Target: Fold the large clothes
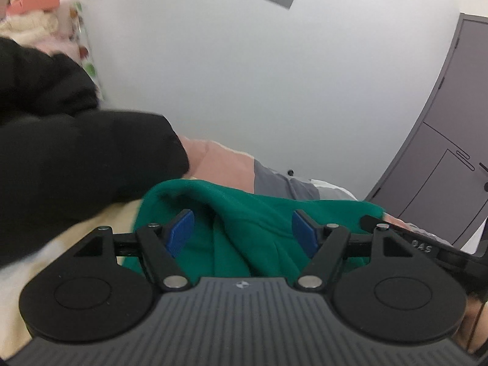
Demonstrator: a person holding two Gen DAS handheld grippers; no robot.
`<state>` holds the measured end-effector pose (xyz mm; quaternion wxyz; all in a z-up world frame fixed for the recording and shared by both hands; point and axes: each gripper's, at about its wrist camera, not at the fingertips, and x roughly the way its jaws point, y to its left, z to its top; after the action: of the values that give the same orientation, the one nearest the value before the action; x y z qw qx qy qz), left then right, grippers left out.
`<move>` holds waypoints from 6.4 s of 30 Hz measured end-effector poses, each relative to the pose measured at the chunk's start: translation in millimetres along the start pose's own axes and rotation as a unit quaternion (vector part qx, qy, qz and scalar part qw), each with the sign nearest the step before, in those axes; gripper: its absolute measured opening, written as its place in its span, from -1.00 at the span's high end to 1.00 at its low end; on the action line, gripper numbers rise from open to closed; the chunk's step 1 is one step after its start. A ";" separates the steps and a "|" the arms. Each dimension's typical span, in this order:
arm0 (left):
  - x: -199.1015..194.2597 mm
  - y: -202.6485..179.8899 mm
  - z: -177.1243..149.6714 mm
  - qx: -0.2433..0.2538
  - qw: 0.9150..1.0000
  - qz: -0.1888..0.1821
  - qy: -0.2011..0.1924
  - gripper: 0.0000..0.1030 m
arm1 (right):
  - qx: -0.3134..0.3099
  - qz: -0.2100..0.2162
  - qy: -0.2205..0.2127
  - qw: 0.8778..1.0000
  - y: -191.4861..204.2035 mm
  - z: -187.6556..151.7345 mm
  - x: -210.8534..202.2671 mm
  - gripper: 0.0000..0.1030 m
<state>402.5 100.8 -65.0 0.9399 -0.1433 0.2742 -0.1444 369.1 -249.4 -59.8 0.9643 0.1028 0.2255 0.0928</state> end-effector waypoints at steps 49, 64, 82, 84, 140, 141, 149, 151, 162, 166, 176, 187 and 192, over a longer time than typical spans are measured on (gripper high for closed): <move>-177.4 -64.5 -224.8 0.093 0.977 0.174 0.087 0.76 | 0.109 -0.017 0.051 0.993 -9.1 -152.6 -261.0 0.81; -248.8 81.7 -69.4 0.011 0.946 0.325 0.004 1.00 | 0.024 -0.118 -0.035 0.992 -94.6 -31.0 -289.0 0.86; -212.6 114.3 -112.5 -0.124 0.985 0.104 0.058 0.82 | 0.106 -0.280 0.015 0.954 -240.1 -44.2 -193.2 0.86; -214.2 109.4 -118.7 -0.131 0.985 0.099 0.055 0.29 | 0.095 -0.283 0.008 0.954 -236.5 -48.2 -193.3 0.86; -190.5 182.8 -71.2 -0.111 0.947 0.303 0.007 -0.37 | 0.074 -0.340 0.004 0.938 -253.0 -70.7 -206.2 0.56; -196.6 174.5 -69.8 -0.108 0.947 0.303 -0.004 -0.37 | 0.072 -0.339 0.000 0.938 -248.4 -69.1 -209.3 0.16; -229.0 79.0 -76.3 -0.096 0.977 0.190 -0.030 -0.37 | 0.038 -0.295 -0.066 0.953 -185.6 -46.1 -250.8 -0.21; -225.5 50.8 -79.8 -0.087 0.984 0.152 -0.019 -0.37 | 0.021 -0.269 -0.072 0.960 -159.8 -36.8 -255.2 -0.21; -160.8 1.8 -140.8 -0.060 0.992 0.085 0.069 -0.35 | -0.083 -0.036 0.027 0.996 21.0 -67.1 -202.0 -0.21; -154.7 19.5 -148.0 -0.063 0.991 0.096 0.071 -0.35 | -0.106 0.015 0.077 0.991 67.0 -95.5 -158.8 -0.21; -135.0 48.1 -141.0 -0.084 0.990 0.103 0.052 -0.35 | -0.155 0.041 0.193 0.968 120.7 -136.1 -84.5 -0.63; -143.2 58.0 -138.4 -0.113 0.987 0.107 0.034 -0.35 | -0.173 0.022 0.162 0.971 129.0 -132.0 -74.7 0.20; -144.9 62.5 -139.5 -0.127 0.985 0.110 0.029 -0.35 | -0.190 0.008 0.134 0.973 130.9 -81.4 -59.2 0.34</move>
<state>219.8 182.3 -130.9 0.9158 -0.2258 0.3319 -0.0087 262.6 -124.1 -75.2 0.9267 -0.0934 0.3298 0.1543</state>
